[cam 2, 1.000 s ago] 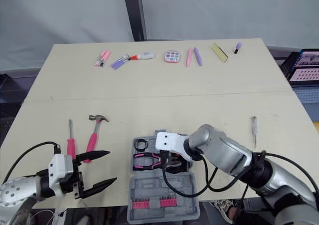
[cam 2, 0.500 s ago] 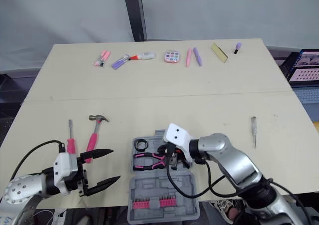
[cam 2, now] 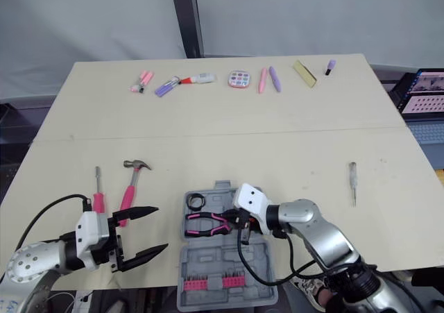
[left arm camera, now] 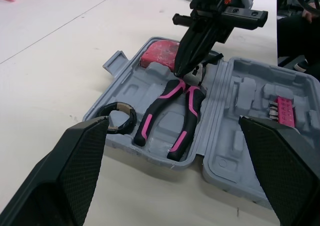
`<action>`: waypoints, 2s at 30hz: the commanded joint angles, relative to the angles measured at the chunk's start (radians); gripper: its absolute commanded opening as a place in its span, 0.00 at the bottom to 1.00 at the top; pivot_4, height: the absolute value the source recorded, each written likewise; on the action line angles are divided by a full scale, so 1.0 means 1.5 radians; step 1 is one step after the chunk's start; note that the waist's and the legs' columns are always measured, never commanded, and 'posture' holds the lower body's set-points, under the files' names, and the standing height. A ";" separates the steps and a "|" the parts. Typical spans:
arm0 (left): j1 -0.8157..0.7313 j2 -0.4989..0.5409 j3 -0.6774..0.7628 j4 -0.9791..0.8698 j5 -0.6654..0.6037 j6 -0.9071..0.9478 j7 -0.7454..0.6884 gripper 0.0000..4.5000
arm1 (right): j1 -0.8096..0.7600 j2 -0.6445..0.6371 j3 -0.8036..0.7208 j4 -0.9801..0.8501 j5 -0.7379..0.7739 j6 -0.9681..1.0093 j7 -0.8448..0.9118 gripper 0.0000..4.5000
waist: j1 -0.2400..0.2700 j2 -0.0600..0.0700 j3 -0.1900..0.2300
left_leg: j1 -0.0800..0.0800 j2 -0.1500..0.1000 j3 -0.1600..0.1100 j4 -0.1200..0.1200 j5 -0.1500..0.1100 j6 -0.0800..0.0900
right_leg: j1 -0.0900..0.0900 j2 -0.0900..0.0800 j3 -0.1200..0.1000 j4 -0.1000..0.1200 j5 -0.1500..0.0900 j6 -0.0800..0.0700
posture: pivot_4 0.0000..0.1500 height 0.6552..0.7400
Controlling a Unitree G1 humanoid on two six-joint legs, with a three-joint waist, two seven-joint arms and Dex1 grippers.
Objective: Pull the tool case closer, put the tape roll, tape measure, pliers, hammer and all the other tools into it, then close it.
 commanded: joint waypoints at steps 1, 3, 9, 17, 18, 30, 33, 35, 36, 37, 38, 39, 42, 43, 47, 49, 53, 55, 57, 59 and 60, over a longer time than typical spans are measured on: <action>0.004 0.002 0.001 -0.015 0.000 -0.008 -0.003 1.00 | 0.003 0.011 0.006 0.010 -0.008 -0.026 0.000 0.01 | 0.000 0.000 0.000 | 0.000 0.000 0.000 0.000 0.000 0.000 | 0.000 0.000 0.000 0.000 0.000 0.000 | 1.00 1.00; 0.003 0.002 0.000 -0.014 0.001 -0.008 -0.002 1.00 | 0.004 0.015 0.006 0.017 -0.011 -0.032 0.003 0.01 | 0.000 0.000 0.000 | 0.000 0.000 0.000 0.000 0.000 0.000 | 0.000 0.000 0.000 0.000 0.000 0.000 | 1.00 1.00; 0.000 0.001 -0.002 -0.013 0.002 -0.006 0.000 1.00 | 0.006 0.023 0.011 0.042 -0.025 -0.044 0.001 0.01 | 0.000 0.000 0.000 | 0.000 0.000 0.000 0.000 0.000 0.000 | 0.000 0.000 0.000 0.000 0.000 0.000 | 1.00 1.00; -0.006 0.004 -0.001 -0.019 0.000 0.001 0.003 1.00 | 0.019 0.016 0.027 0.084 -0.061 -0.046 -0.004 0.01 | 0.000 -0.001 -0.001 | 0.002 0.000 0.000 0.000 0.000 0.000 | 0.002 0.000 0.000 0.000 0.000 0.000 | 1.00 1.00; -0.007 0.004 -0.001 -0.020 0.000 0.003 0.005 1.00 | 0.023 0.013 0.031 0.086 -0.064 -0.047 -0.002 0.01 | 0.000 -0.002 -0.001 | 0.002 0.000 0.000 0.000 0.000 0.000 | 0.002 0.000 0.000 0.000 0.000 0.000 | 1.00 1.00; -0.008 0.001 -0.004 -0.026 0.000 0.007 0.009 1.00 | 0.043 -0.008 0.060 0.123 -0.113 -0.068 -0.008 0.01 | 0.002 -0.003 -0.005 | 0.008 0.000 0.000 -0.002 0.000 0.000 | 0.007 0.000 0.001 -0.002 0.000 0.000 | 1.00 1.00; -0.006 0.000 -0.005 -0.025 0.000 0.005 0.009 1.00 | 0.045 -0.006 0.065 0.142 -0.125 -0.071 -0.011 0.01 | 0.002 -0.003 -0.008 | 0.010 0.000 0.000 -0.003 0.000 0.000 | 0.009 0.000 0.000 -0.003 0.000 0.000 | 1.00 1.00; -0.005 0.000 -0.005 -0.024 0.001 0.004 0.009 1.00 | 0.044 -0.008 0.069 0.155 -0.134 -0.067 -0.016 0.01 | 0.002 -0.003 -0.010 | 0.011 0.000 -0.001 -0.003 0.000 0.001 | 0.010 0.000 0.000 -0.003 0.000 0.000 | 1.00 1.00; -0.004 0.000 -0.004 -0.024 0.001 0.003 0.009 1.00 | 0.046 -0.010 0.071 0.158 -0.137 -0.067 -0.014 0.01 | 0.002 -0.003 -0.011 | 0.011 0.000 -0.001 -0.003 0.000 0.001 | 0.011 0.000 0.000 -0.004 0.000 0.000 | 1.00 1.00; -0.003 0.000 -0.004 -0.023 0.002 0.002 0.009 1.00 | 0.047 -0.013 0.073 0.162 -0.141 -0.067 -0.013 0.01 | 0.002 -0.003 -0.013 | 0.012 0.000 -0.001 -0.003 -0.001 0.001 | 0.012 0.000 0.000 -0.004 0.000 0.000 | 1.00 1.00; -0.003 0.000 -0.004 -0.023 0.003 0.001 0.009 1.00 | 0.049 -0.015 0.075 0.166 -0.145 -0.070 -0.012 0.01 | 0.002 -0.003 -0.014 | 0.012 0.000 -0.002 -0.003 -0.001 0.001 | 0.012 0.000 0.000 -0.004 0.000 0.000 | 1.00 1.00; -0.002 -0.001 -0.004 -0.022 0.003 0.001 0.009 1.00 | 0.051 -0.016 0.077 0.169 -0.148 -0.071 -0.012 0.01 | 0.002 -0.004 -0.015 | 0.012 0.000 -0.002 -0.003 -0.001 0.001 | 0.012 0.000 0.000 -0.004 0.000 -0.001 | 1.00 1.00; -0.001 -0.001 -0.005 -0.022 0.004 0.000 0.009 1.00 | 0.055 -0.014 0.078 0.177 -0.152 -0.075 -0.014 0.01 | 0.003 -0.003 -0.017 | 0.014 0.000 -0.002 -0.003 -0.001 0.001 | 0.014 0.000 0.000 -0.006 0.000 -0.001 | 1.00 1.00; -0.001 -0.001 -0.005 -0.022 0.004 -0.001 0.008 1.00 | 0.057 -0.013 0.079 0.179 -0.152 -0.074 -0.016 0.01 | 0.003 -0.003 -0.018 | 0.014 0.000 -0.003 -0.003 -0.001 0.001 | 0.015 0.000 0.001 -0.006 0.000 -0.001 | 1.00 1.00; 0.000 -0.002 -0.006 -0.021 0.005 -0.003 0.008 1.00 | 0.063 -0.013 0.085 0.183 -0.157 -0.068 -0.020 0.01 | 0.003 -0.003 -0.020 | 0.014 0.000 -0.003 -0.004 -0.001 0.001 | 0.016 0.000 0.001 -0.006 0.000 -0.001 | 1.00 1.00; 0.001 -0.003 -0.006 -0.021 0.005 -0.004 0.008 1.00 | 0.067 -0.015 0.090 0.185 -0.161 -0.063 -0.020 0.01 | 0.004 -0.003 -0.021 | 0.014 0.000 -0.003 -0.004 -0.001 0.001 | 0.016 0.000 0.002 -0.007 0.000 -0.001 | 1.00 1.00; 0.001 -0.003 -0.007 -0.020 0.005 -0.004 0.008 1.00 | 0.076 -0.020 0.100 0.196 -0.166 -0.045 -0.019 0.01 | 0.004 -0.001 -0.026 | 0.015 -0.001 -0.004 -0.004 -0.001 0.001 | 0.017 0.000 0.002 -0.008 -0.001 -0.001 | 1.00 1.00; 0.001 -0.003 -0.008 -0.021 0.005 -0.004 0.009 1.00 | 0.079 -0.021 0.103 0.202 -0.166 -0.036 -0.017 0.01 | 0.004 -0.001 -0.028 | 0.015 -0.001 -0.004 -0.005 -0.002 0.002 | 0.017 0.000 0.002 -0.009 -0.001 -0.001 | 1.00 1.00; 0.000 -0.003 -0.008 -0.022 0.005 -0.002 0.009 1.00 | 0.080 -0.024 0.108 0.208 -0.170 -0.035 -0.017 0.01 | 0.005 0.000 -0.027 | 0.017 -0.001 -0.004 -0.005 -0.002 0.002 | 0.019 -0.001 0.002 -0.010 -0.001 -0.001 | 1.00 1.00; 0.000 -0.003 -0.009 -0.023 0.005 -0.001 0.010 1.00 | 0.080 -0.023 0.111 0.213 -0.173 -0.027 -0.018 0.01 | 0.005 0.000 -0.028 | 0.022 -0.001 -0.005 -0.007 -0.003 0.002 | 0.026 0.000 0.002 -0.013 -0.002 -0.003 | 1.00 1.00; 0.000 -0.003 -0.009 -0.023 0.005 -0.001 0.011 1.00 | 0.080 -0.022 0.112 0.215 -0.173 -0.024 -0.017 0.01 | 0.005 -0.001 -0.028 | 0.024 -0.001 -0.005 -0.007 -0.003 0.003 | 0.027 0.000 0.002 -0.014 -0.002 -0.004 | 1.00 1.00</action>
